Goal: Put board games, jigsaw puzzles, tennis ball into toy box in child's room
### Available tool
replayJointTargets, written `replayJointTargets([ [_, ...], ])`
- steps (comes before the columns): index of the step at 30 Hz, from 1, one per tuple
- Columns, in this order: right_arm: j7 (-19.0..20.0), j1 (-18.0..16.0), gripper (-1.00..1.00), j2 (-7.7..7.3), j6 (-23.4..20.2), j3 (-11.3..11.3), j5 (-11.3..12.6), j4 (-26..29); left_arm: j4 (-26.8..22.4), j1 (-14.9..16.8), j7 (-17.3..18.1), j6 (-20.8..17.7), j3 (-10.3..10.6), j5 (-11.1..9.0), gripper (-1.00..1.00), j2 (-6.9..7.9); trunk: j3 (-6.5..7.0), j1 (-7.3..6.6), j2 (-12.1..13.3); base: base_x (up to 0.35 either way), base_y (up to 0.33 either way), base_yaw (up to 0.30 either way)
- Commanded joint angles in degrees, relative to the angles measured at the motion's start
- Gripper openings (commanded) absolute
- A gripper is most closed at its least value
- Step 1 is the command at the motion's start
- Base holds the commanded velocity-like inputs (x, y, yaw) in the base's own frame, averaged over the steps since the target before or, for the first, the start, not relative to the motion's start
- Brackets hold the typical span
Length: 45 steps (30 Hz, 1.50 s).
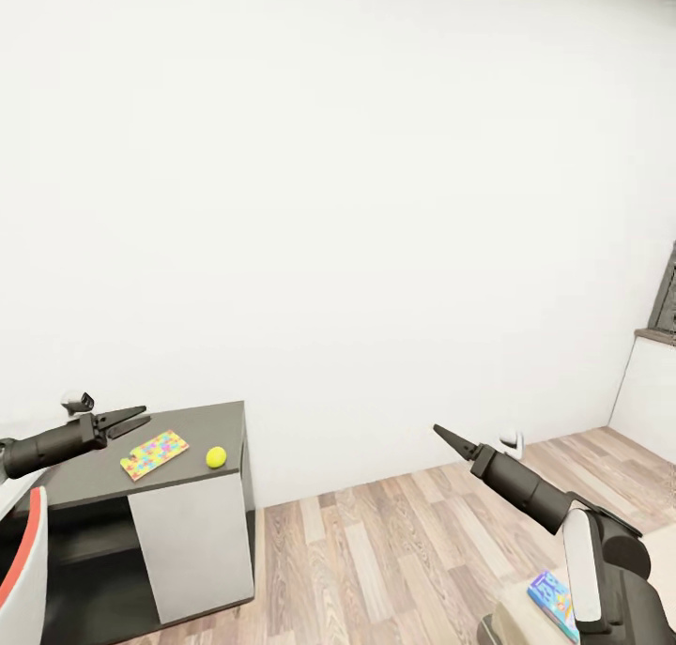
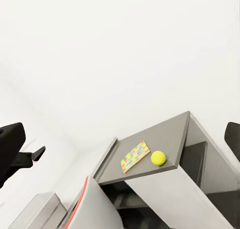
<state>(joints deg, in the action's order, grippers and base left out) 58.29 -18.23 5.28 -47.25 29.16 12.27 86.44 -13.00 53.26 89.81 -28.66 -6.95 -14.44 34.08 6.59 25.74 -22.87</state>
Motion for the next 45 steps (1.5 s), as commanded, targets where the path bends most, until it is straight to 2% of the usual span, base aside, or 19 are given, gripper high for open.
replayJointTargets([
  [1, 0.16, -0.05, 1.00, 0.04, -0.30, 0.13, 0.08, -0.03, 0.00, 0.00, 0.19, -0.61, 0.03, -0.06, 1.00, 0.02, -0.07, 0.04, -0.04, 0.175, 0.135, -0.211],
  [17, 0.16, -0.05, 1.00, -0.17, -0.30, 0.34, 0.13, -3.12, 0.00, 0.00, 0.19, -0.59, -0.06, -0.06, 1.00, 0.09, -0.73, 0.04, -0.04, 0.050, 0.032, -0.240],
  [35, 0.16, -0.05, 1.00, -0.18, -0.26, 0.35, 0.04, -3.57, 0.00, -0.02, 0.19, -0.54, -0.05, -0.06, 1.00, 0.10, -1.20, 0.04, -0.04, 0.001, 0.000, -0.264],
  [45, 0.08, -0.05, 1.00, -0.20, 2.23, 0.29, 0.19, -3.64, 0.00, 0.00, 0.19, -0.54, -0.07, -0.06, 1.00, 0.11, -1.45, 0.04, -0.04, 0.000, 0.000, -0.265],
])
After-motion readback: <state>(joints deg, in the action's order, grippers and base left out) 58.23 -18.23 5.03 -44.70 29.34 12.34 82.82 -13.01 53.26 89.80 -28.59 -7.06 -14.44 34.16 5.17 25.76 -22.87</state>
